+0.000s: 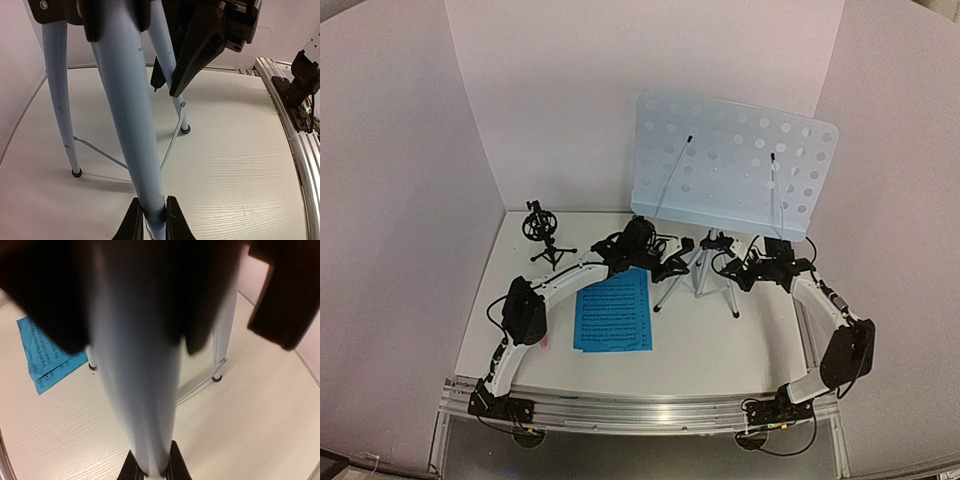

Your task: Set up the instrument practice props

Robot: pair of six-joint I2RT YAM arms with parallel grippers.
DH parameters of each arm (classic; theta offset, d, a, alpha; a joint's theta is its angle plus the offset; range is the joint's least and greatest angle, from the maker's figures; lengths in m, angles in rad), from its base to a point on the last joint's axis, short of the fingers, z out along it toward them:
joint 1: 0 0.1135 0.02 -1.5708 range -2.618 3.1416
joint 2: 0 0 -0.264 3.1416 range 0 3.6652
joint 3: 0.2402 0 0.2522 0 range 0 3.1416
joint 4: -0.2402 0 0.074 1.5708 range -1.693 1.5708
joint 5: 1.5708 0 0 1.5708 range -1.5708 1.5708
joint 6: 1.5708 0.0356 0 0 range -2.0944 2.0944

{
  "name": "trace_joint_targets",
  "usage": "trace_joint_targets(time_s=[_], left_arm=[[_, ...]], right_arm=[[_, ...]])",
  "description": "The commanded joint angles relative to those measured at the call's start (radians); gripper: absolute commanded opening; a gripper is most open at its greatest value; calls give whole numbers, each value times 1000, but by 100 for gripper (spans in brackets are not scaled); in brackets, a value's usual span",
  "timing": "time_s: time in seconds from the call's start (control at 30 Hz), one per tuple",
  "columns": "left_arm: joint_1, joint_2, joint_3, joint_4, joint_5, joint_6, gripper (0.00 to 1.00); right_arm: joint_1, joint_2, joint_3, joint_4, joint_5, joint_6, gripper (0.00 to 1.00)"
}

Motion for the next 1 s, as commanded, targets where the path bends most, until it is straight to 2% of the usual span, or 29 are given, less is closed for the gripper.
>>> trace_joint_targets(time_s=[0.0, 0.3, 0.67, 0.97], left_arm=[[84, -75, -40, -214, -106, 75, 0], [83, -18, 28, -210, -129, 131, 0], [83, -69, -113, -217, -121, 159, 0], [83, -85, -128, -280, -132, 201, 0]], right_arm=[[-228, -53, 41, -143, 275, 9, 0], [-251, 23, 87, -150, 282, -13, 0], [-250, -37, 64, -156, 375, -98, 0], [-261, -16, 52, -156, 398, -121, 0]])
